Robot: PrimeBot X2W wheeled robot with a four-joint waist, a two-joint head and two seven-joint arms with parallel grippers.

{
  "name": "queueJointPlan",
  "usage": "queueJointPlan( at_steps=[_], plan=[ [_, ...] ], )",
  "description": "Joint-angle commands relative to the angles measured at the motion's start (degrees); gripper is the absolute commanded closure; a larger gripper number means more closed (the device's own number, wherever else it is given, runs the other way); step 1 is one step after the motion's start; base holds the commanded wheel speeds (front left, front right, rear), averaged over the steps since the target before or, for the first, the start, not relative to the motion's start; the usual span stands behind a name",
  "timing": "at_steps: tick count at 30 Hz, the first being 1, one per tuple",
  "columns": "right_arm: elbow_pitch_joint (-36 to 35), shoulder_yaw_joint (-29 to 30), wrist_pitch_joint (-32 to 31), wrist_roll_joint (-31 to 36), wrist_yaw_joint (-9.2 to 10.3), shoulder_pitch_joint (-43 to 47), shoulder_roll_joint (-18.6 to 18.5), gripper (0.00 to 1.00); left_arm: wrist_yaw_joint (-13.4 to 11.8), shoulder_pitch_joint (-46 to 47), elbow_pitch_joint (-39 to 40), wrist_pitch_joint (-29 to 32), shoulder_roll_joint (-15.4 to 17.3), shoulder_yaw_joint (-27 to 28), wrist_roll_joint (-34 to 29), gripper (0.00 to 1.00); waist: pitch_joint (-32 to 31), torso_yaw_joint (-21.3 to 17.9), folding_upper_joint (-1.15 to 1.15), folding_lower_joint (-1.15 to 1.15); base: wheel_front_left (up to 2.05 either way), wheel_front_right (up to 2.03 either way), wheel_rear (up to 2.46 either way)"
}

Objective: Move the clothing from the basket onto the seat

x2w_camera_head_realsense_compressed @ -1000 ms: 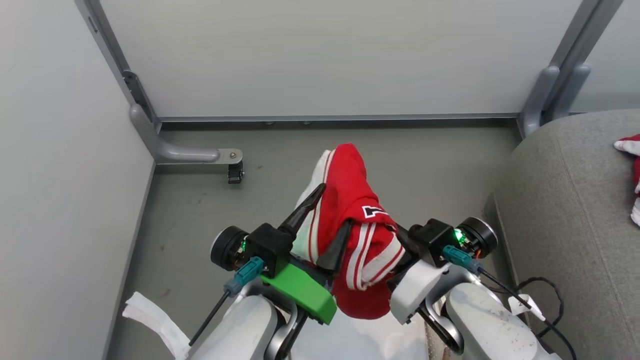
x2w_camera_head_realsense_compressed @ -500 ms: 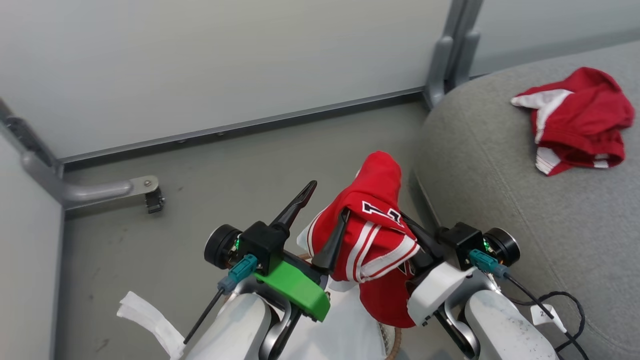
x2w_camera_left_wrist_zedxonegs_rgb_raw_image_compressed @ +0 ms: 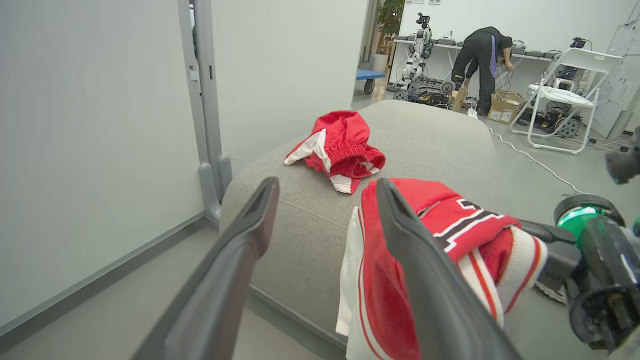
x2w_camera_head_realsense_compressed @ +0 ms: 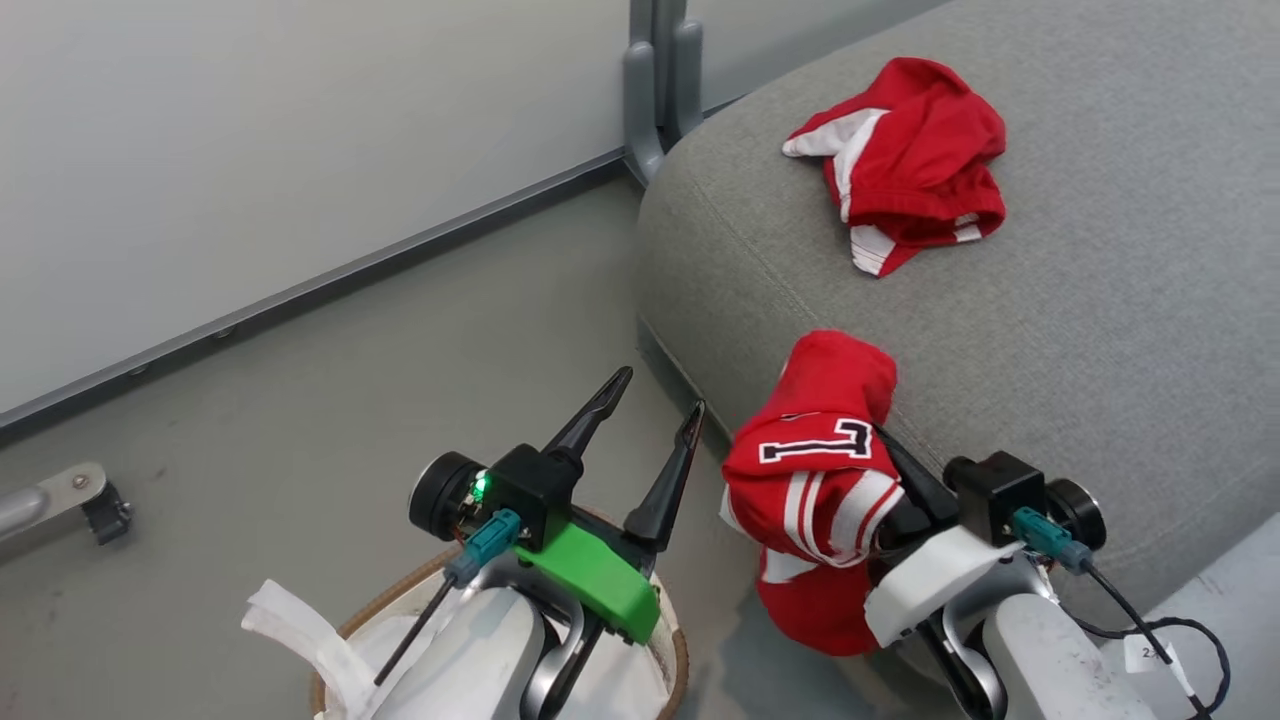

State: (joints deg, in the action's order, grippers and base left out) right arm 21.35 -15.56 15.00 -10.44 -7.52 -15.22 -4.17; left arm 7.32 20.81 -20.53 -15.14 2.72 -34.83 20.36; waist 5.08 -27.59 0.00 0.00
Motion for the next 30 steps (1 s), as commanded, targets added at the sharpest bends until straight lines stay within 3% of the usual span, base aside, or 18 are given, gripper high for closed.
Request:
queueJointPlan(
  at_steps=[1,15,22,30],
  plan=[
    [-0.81,1.24,0.26,0.34,0.06,1.04,0.23,1.00,0.20,1.49,-0.22,0.00,0.34,-0.20,0.12,0.00,1.54,-3.27,0.00,0.00,0.00,0.00,0.00],
    [-4.50,7.86,0.26,1.92,0.06,-0.02,-1.04,1.00,0.23,3.76,-2.54,0.01,0.34,-2.53,0.28,0.00,5.01,-3.81,0.00,0.00,0.00,0.00,0.00],
    [-3.37,8.68,0.26,1.95,0.06,-8.99,-5.36,1.00,0.24,3.41,-2.85,0.01,1.29,-0.26,-2.16,0.00,9.01,-3.38,0.00,0.00,0.00,0.00,0.00],
    [-1.83,14.42,0.26,2.74,0.06,-22.41,-13.02,1.00,0.24,6.78,-2.83,0.01,3.33,-1.50,-4.02,0.00,16.76,1.10,0.00,0.00,0.00,0.00,0.00]
  ],
)
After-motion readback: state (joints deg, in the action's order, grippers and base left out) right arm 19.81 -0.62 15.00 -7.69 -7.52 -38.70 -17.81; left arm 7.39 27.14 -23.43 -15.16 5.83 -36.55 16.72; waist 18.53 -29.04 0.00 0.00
